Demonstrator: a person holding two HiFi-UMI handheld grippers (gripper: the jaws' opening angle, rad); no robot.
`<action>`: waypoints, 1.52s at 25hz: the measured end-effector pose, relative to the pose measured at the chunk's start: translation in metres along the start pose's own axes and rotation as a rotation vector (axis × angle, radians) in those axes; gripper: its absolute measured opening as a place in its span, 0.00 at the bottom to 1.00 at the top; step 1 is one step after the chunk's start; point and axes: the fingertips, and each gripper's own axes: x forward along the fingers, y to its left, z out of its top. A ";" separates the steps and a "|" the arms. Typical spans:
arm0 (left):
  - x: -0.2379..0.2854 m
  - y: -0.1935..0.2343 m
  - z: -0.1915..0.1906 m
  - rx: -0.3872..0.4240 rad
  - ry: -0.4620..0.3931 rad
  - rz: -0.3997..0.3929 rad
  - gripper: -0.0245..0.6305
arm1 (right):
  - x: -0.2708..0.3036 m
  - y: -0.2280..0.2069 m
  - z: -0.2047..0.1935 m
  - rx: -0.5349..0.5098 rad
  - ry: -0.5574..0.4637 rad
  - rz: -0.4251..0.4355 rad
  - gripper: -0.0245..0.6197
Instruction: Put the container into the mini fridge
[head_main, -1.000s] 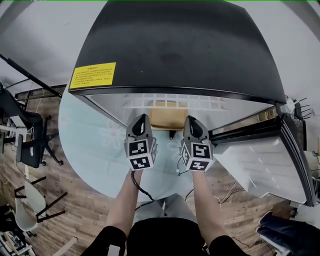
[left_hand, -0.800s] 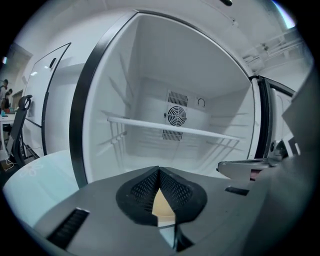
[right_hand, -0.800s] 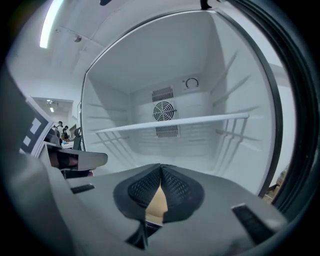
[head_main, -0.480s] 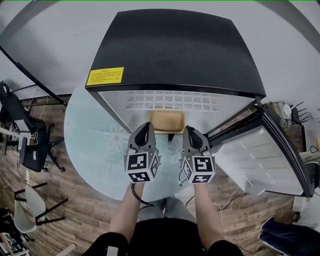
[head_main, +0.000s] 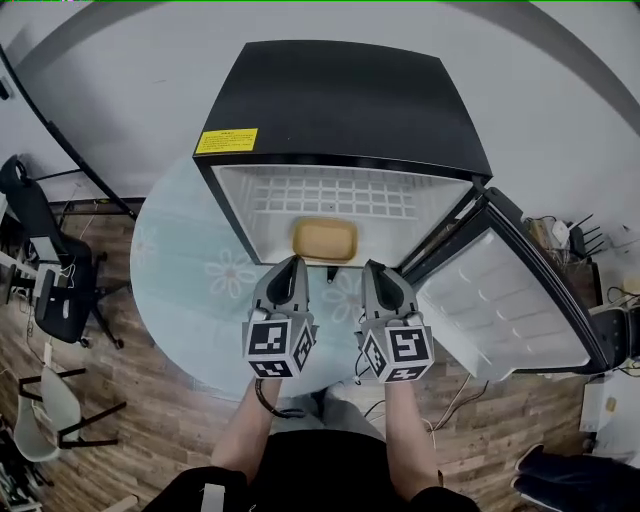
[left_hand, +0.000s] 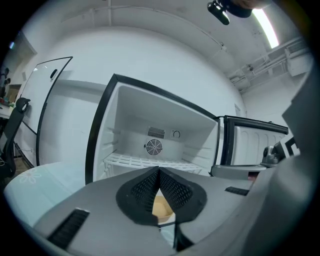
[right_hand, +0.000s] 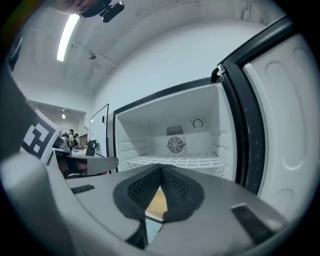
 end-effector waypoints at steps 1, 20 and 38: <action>-0.009 -0.004 0.003 -0.005 -0.006 -0.001 0.05 | -0.008 0.004 0.002 -0.005 0.000 0.005 0.05; -0.103 -0.054 0.059 0.100 -0.152 0.010 0.05 | -0.092 0.037 0.057 -0.003 -0.154 0.068 0.05; -0.108 -0.053 0.065 0.123 -0.182 0.071 0.05 | -0.091 0.044 0.062 0.020 -0.177 0.120 0.05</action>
